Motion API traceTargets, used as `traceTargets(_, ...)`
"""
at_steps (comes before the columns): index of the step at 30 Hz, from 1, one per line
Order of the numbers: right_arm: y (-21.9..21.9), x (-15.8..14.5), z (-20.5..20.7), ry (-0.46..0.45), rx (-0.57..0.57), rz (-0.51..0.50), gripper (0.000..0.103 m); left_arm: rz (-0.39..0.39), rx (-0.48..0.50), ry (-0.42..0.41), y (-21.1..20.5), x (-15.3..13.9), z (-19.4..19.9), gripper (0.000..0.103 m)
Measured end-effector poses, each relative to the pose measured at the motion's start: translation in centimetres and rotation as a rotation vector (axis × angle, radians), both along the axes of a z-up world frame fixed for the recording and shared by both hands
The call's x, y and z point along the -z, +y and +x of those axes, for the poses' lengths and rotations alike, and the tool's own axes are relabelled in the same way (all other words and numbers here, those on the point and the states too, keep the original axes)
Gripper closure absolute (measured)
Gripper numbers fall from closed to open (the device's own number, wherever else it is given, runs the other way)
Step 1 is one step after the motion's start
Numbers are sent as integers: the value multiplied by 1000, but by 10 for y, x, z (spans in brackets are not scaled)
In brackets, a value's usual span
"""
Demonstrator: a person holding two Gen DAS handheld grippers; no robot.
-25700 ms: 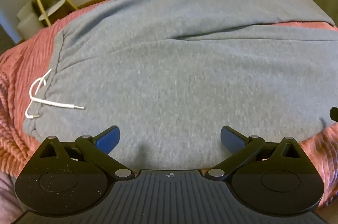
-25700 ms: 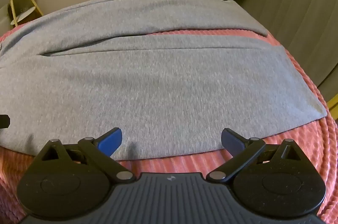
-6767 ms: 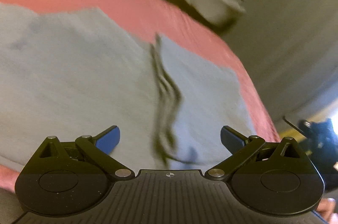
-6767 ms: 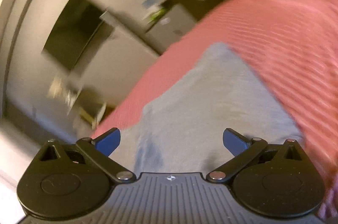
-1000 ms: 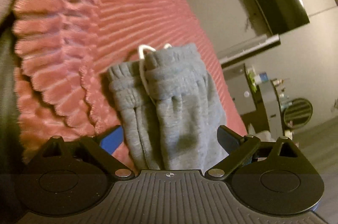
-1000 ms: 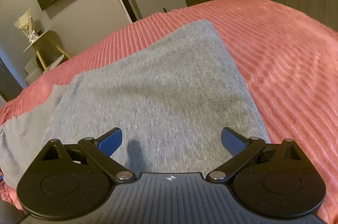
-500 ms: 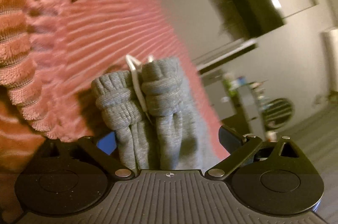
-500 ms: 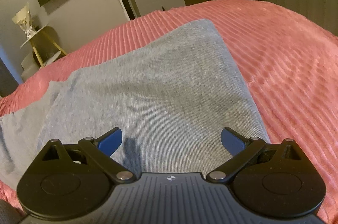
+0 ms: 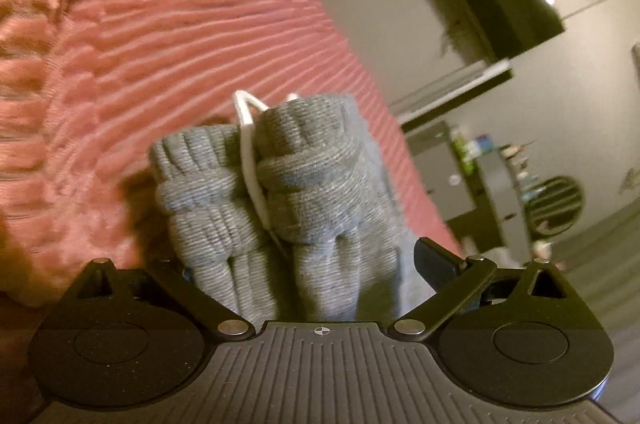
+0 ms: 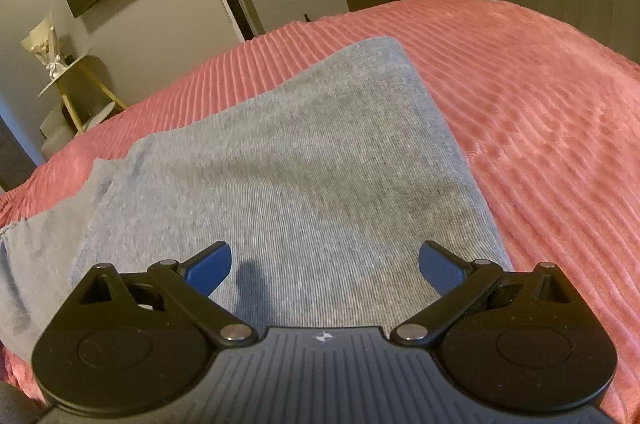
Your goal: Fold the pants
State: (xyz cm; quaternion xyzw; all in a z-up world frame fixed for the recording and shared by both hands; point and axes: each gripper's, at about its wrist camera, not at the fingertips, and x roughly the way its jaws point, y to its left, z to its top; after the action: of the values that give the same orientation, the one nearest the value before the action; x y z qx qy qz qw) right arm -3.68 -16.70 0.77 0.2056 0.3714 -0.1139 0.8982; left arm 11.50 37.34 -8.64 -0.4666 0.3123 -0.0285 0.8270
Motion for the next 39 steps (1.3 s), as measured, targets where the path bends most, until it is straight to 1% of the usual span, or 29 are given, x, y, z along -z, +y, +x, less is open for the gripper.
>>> traceTargets(2, -1, 0, 0, -3, 4, 6, 3, -2, 11, 22, 2, 8, 8, 2)
traceTargets(4, 0, 0, 1, -2, 3, 3, 3, 11, 20, 13, 3, 11, 12, 3)
traceTargets(5, 1, 0, 2, 2, 1, -4, 3, 22, 18, 9, 2, 10, 12, 19)
traceTargets(6, 2, 0, 2, 5, -1, -11, 3, 30, 19, -3, 2, 8, 11, 39)
traceTargets(7, 2, 0, 2, 8, -2, -15, 3, 24, 35, -18, 2, 8, 11, 74)
traceTargets(8, 3, 0, 3, 9, -2, -17, 3, 1, 46, -31, 3, 9, 9, 75)
traceTargets(9, 3, 0, 2, 8, 1, -15, 3, -6, 38, -44, 3, 7, 6, 75)
traceTargets(11, 1, -1, 1, 1, 9, 0, 3, 20, 44, -50, 0, 4, 8, 76)
traceTargets(13, -3, -1, -1, -11, 20, 26, 3, 38, 52, -31, -2, 6, 12, 76)
traceTargets(14, -5, -2, -1, -16, 26, 40, 3, 26, 41, -2, -1, 7, 13, 76)
traceTargets(15, -6, -2, -2, -21, 31, 51, 3, 15, 31, -2, 1, 7, 14, 77)
traceTargets(16, -8, -4, -3, -26, 39, 68, 3, 19, 23, -17, -1, 2, 11, 78)
traceTargets(18, -12, -6, -6, -40, 53, 108, 3, 95, 39, -71, -13, -20, 5, 79)
traceTargets(20, -20, -9, -13, -69, 81, 174, 3, 160, 77, -129, -32, -49, 2, 79)
traceTargets(22, -30, -12, -23, -110, 128, 251, 3, 227, 125, -198, -58, -83, -2, 79)
traceTargets(23, -35, -14, -29, -130, 155, 282, 3, 248, 153, -239, -74, -100, -6, 79)
traceTargets(26, -47, -28, -51, -232, 225, 361, 3, 272, 260, -376, -129, -146, -20, 79)
traceTargets(27, -50, -35, -60, -278, 240, 371, 3, 297, 311, -419, -154, -161, -24, 79)
traceTargets(28, -51, -42, -70, -322, 249, 376, 3, 334, 362, -455, -179, -171, -29, 79)
traceTargets(29, -53, -48, -79, -358, 260, 382, 3, 392, 429, -499, -212, -181, -35, 79)
traceTargets(30, -55, -52, -87, -388, 269, 388, 3, 433, 482, -527, -240, -183, -40, 79)
traceTargets(31, -58, -56, -97, -418, 278, 393, 3, 470, 544, -545, -271, -182, -45, 78)
traceTargets(32, -61, -59, -105, -437, 287, 396, 3, 491, 596, -546, -298, -177, -49, 77)
traceTargets(34, -69, -62, -119, -454, 302, 392, 3, 525, 705, -529, -355, -155, -57, 76)
traceTargets(35, -72, -59, -125, -453, 317, 393, 3, 561, 755, -511, -384, -138, -61, 73)
traceTargets(36, -75, -55, -131, -453, 332, 414, 3, 593, 807, -467, -411, -115, -64, 71)
traceTargets(38, -84, -41, -135, -449, 357, 507, 3, 703, 910, -297, -457, -62, -67, 69)
traceTargets(39, -89, -34, -134, -438, 359, 543, 3, 778, 965, -217, -476, -37, -73, 67)
